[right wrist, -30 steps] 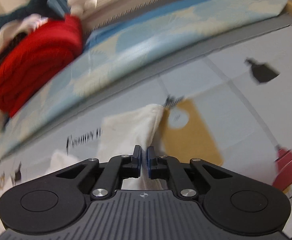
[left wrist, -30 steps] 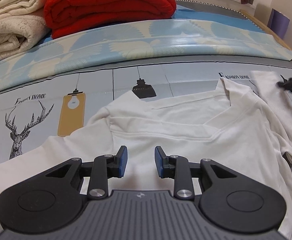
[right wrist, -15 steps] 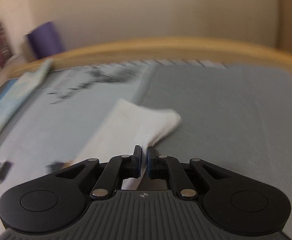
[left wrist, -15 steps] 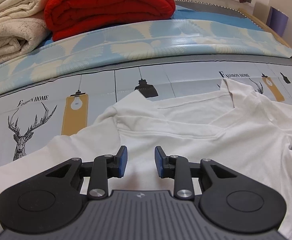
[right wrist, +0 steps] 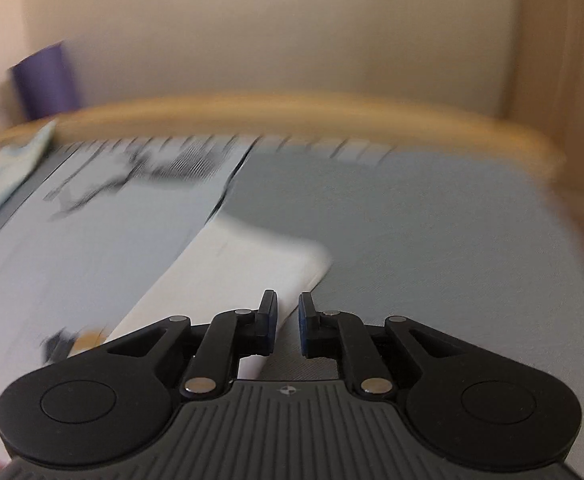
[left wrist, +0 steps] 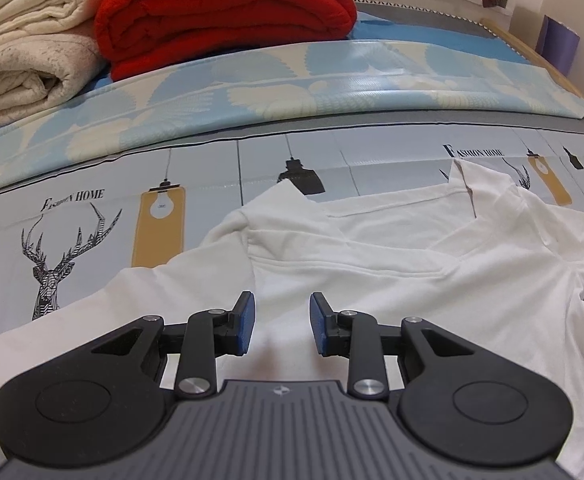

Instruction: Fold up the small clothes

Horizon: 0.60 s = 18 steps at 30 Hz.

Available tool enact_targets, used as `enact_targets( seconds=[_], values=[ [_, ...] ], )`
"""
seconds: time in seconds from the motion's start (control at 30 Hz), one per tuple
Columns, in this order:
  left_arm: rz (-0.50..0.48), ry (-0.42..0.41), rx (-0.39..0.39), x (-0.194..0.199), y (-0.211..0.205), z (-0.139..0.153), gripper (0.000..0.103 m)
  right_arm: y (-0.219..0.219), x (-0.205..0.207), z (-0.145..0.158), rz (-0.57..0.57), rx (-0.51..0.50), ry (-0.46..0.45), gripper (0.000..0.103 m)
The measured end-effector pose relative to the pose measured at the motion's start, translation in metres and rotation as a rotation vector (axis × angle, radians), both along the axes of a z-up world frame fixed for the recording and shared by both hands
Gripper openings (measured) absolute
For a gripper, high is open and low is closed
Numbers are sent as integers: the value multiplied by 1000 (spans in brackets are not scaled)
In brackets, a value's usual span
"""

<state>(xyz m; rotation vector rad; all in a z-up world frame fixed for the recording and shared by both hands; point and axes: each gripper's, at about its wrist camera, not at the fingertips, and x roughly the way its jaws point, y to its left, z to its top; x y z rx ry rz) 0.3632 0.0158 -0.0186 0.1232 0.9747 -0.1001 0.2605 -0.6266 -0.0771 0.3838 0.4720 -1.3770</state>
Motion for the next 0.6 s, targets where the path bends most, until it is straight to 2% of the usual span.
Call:
enact_targets(
  seconds=[0.03,0.07,0.13,0.17,0.23,0.33,0.43,0.47,0.53,0.6],
  values=[
    [1,-1,-1,0,1,1,34,17,9,10,70,-85,10,16],
    [1,-2,-1,-1,1,2,34,35,20,18,190,-138,-7,16],
    [-1,-4,-6,-2,0,3,34,70,40,29,420,-175,-57,16],
    [-2,-5,-8,-2,0,4,34,89,50,32,558,-154,-99,19],
    [-5,-9,-13,-3,0,5,34,121,71,29,840,-39,-163,26],
    [-3,-8,-16,-4,0,5,34,172,100,15,1169,119,-133,31],
    [-3,-5,-12,-4,0,6,34,206,121,-6,1322,223,-21,38],
    [-2,-4,-12,-4,1,6,34,212,125,-14,1338,251,15,38],
    [-1,-7,-17,-4,4,8,34,219,128,-27,1315,241,98,38],
    [3,-6,-19,-3,6,7,34,220,124,-35,1322,217,116,38]
  ],
)
